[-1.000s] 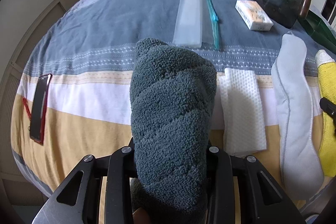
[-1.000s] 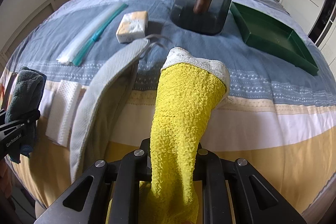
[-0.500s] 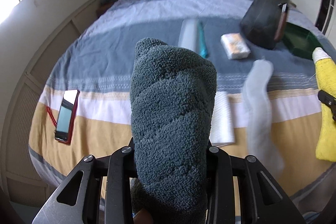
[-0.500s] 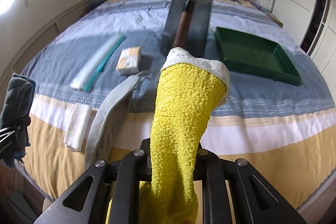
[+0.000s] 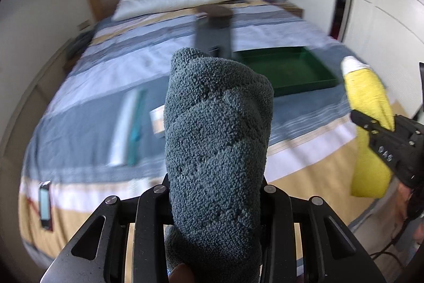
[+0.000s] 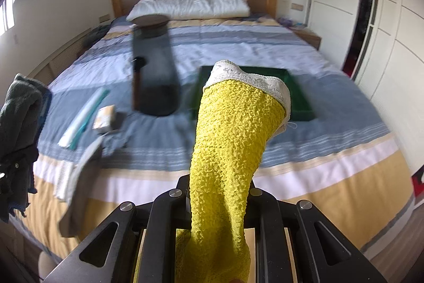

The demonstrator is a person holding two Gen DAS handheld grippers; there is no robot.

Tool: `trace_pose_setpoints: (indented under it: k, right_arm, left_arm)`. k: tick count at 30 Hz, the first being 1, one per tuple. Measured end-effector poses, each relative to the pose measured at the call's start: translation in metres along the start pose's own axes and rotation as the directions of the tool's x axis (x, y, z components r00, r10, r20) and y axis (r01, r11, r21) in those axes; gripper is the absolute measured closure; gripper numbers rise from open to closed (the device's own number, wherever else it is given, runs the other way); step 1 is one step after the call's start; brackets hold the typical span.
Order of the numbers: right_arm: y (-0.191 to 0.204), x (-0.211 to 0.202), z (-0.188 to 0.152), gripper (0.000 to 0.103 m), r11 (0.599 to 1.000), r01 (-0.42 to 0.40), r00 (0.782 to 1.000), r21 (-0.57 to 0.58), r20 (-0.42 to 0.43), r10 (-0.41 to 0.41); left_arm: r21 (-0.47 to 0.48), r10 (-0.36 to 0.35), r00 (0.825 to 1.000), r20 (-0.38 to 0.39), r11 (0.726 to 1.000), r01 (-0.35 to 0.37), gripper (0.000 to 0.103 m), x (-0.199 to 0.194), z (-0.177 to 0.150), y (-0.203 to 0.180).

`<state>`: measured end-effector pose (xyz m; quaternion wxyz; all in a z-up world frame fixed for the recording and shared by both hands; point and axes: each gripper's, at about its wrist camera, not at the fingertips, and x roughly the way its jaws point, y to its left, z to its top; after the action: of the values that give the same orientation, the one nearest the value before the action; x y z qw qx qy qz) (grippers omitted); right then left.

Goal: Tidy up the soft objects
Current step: 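Lift the grey towel and yellow mitt and carry both over the green tray, then lower both items into the green tray and open both tools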

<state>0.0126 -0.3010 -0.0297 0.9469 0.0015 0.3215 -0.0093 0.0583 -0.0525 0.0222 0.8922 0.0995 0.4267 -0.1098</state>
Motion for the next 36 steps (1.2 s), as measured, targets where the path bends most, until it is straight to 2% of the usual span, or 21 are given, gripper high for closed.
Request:
trace_pose_setpoints:
  k: [6,10,16,22,24,31,36]
  right_arm:
    - [-0.05,0.007,0.02,0.088,1.0,0.008,1.0,0.023,0.024,-0.009]
    - [-0.075,0.034,0.044,0.087,1.0,0.016,0.999,0.017,0.028,-0.017]
    - [-0.101,0.109,0.081,0.087,1.0,0.017,1.0,-0.004,-0.006,-0.017]
    - [-0.12,0.196,0.119,0.087,0.999,0.029,0.997,-0.034,-0.066,-0.031]
    - [-0.126,0.223,0.131,0.087,0.999,0.019,0.996,-0.039,-0.088,-0.023]
    - [-0.141,0.311,0.172,0.087,0.997,-0.012,0.983,-0.081,-0.186,-0.003]
    - [-0.142,0.358,0.18,0.087,0.993,0.029,0.97,-0.112,-0.236,-0.055]
  left_arm:
    - [-0.004,-0.099,0.995,0.004,0.995,0.099,0.074,0.033,0.06,-0.056]
    - [-0.011,-0.106,0.994,0.007,0.994,0.106,0.074,0.064,0.1,-0.082]
    - [-0.046,-0.083,0.997,-0.007,0.996,0.083,0.074,0.131,0.154,-0.097]
    - [-0.093,-0.074,0.996,-0.056,0.993,0.068,0.073,0.19,0.182,-0.104]
    - [-0.092,-0.047,0.996,-0.071,0.995,0.04,0.073,0.21,0.19,-0.107]
    - [-0.117,-0.007,0.986,-0.168,0.993,-0.013,0.073,0.272,0.199,-0.113]
    - [-0.108,0.044,0.974,-0.224,0.992,-0.07,0.073,0.309,0.195,-0.111]
